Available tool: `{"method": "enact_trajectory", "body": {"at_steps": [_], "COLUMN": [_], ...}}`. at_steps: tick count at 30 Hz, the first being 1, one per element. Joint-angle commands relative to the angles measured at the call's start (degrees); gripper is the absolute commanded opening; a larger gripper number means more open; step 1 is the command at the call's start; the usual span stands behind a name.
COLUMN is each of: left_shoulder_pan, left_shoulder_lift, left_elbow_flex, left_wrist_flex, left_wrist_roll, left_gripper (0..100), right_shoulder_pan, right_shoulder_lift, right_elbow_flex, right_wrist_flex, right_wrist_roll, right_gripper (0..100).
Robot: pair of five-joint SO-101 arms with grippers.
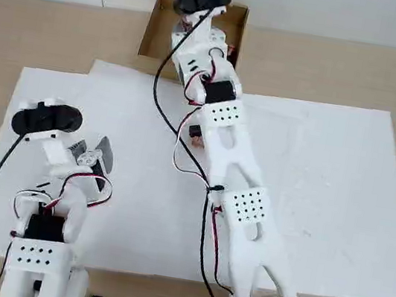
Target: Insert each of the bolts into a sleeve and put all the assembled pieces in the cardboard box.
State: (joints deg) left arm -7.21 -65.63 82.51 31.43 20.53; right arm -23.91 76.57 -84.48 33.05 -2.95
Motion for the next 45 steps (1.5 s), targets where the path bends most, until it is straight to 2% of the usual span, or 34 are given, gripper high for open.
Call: {"method": "enact_trajectory", "body": {"at_steps": [1,21,27,40,43,45], "left_shoulder_pan": [0.09,0.09,0.09,0.18,0.18,0.18], "left_shoulder_lift": [-0.88,-0.88,-0.88,-0.88,-0.88,-0.88], "left_elbow_flex": [-0.31,-0.31,-0.31,-0.31,-0.31,-0.22], "left_wrist_flex": [-1.41,-1.41,-1.41,-1.41,-1.41,-1.41], "left_wrist_roll": [-0.44,-0.53,-0.62,-0.62,-0.62,-0.62], "left_gripper": [14,14,14,14,14,14], "right_shoulder_pan": [1.27,1.98,2.24,2.51,2.15,2.24], "right_shoulder_lift": [0.13,0.84,-1.89,-17.1,-18.68,-18.59], "right_elbow_flex": [-4.66,-4.92,-12.04,-11.87,-11.78,-11.78], "right_wrist_flex": [-1.8,-1.8,15.52,53.14,57.71,59.21], "right_wrist_roll": [0.44,0.44,0.35,0.26,-0.44,-3.96], "right_gripper": [12.8,12.9,12.9,12.7,12.7,12.6]}}
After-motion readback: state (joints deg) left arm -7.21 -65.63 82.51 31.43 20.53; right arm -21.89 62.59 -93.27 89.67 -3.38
